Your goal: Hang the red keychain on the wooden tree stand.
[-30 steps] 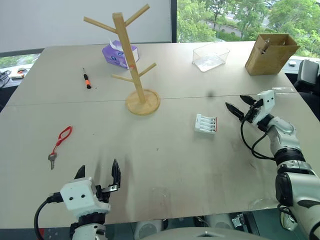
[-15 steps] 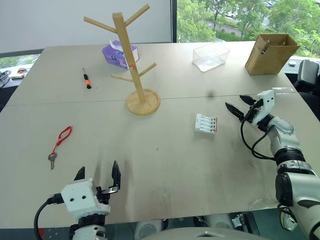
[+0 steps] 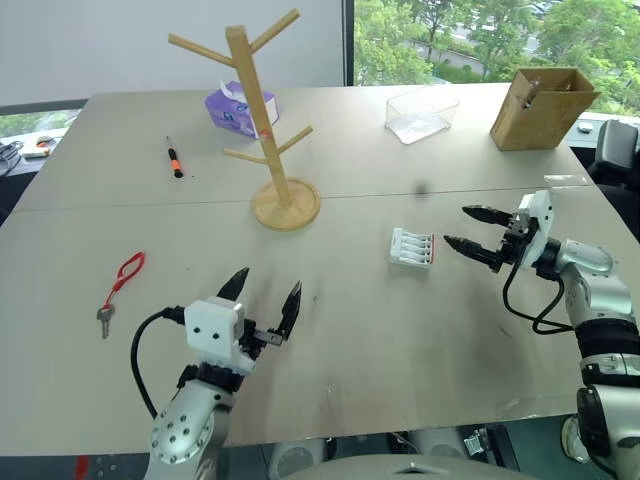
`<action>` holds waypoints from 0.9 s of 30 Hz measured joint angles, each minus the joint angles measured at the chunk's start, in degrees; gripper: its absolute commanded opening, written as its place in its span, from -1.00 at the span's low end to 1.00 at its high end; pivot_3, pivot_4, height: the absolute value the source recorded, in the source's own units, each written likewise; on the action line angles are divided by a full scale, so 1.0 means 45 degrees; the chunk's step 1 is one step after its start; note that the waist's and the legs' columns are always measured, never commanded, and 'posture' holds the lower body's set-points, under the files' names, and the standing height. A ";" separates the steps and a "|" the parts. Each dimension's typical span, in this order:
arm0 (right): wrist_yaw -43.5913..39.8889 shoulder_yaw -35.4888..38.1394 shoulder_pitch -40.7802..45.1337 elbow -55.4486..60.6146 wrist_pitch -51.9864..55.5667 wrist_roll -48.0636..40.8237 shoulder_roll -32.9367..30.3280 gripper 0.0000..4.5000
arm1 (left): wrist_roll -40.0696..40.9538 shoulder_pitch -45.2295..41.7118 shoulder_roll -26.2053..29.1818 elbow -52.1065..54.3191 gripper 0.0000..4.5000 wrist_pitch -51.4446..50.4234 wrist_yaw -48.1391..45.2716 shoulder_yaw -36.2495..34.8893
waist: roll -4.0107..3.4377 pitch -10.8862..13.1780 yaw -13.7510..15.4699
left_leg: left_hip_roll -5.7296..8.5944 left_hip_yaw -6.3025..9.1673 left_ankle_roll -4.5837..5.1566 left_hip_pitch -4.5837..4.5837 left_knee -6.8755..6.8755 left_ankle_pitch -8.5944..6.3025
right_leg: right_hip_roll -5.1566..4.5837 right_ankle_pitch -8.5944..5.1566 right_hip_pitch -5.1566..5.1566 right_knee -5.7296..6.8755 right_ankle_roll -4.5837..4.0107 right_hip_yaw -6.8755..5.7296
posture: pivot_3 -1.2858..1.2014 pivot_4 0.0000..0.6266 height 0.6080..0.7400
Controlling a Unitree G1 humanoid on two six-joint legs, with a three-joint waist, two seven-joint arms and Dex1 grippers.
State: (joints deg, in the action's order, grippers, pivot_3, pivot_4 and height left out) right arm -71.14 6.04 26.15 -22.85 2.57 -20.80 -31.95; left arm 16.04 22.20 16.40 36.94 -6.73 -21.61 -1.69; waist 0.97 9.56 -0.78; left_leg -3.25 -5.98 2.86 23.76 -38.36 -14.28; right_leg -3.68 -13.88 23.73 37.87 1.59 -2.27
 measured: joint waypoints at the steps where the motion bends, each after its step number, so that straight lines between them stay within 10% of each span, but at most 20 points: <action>1: -0.0073 -0.0137 -0.0076 0.0137 -0.0037 0.0020 -0.0011 1.00 | 0.0309 -0.0401 0.0291 -0.0139 0.99 -0.0037 -0.0578 0.0096 | -0.0001 -0.0001 -0.0011 | 0.0001 -0.0004 -0.0001 -0.0003 0.0000 0.0000 | 0.0000 0.0000 -0.0001 0.0000 0.0001 0.0004 | 0.03 -0.52 1.00; 13: -0.0099 -0.0791 0.0834 -0.1879 -0.1624 0.0708 0.0625 1.00 | 0.0955 -0.1443 0.2193 -0.3363 0.99 0.2428 -0.5831 0.1266 | -0.0007 -0.0001 0.0056 | 0.0010 -0.0016 -0.0004 -0.0001 -0.0002 0.0002 | -0.0005 0.0000 -0.0002 -0.0006 -0.0001 0.0004 | 0.03 -0.52 1.00; 27: -0.0865 -0.1285 0.2348 -0.5268 -0.3471 0.1640 0.1160 1.00 | 0.0680 -0.1870 0.1973 -0.3752 0.99 0.2727 -0.5501 0.1576 | -0.0010 -0.0002 0.0004 | 0.0003 -0.0018 -0.0005 -0.0005 -0.0005 0.0003 | -0.0004 0.0003 -0.0004 0.0002 0.0002 0.0008 | 0.03 -0.52 1.00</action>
State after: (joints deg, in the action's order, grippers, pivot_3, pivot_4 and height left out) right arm -75.03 0.26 36.72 -46.56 -13.05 -13.42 -26.73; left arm 19.10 13.78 25.27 20.05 5.54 -46.37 5.41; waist 0.92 9.55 -0.76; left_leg -3.24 -6.06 2.84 23.73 -38.38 -14.27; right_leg -3.70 -13.86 23.72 37.87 1.60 -2.23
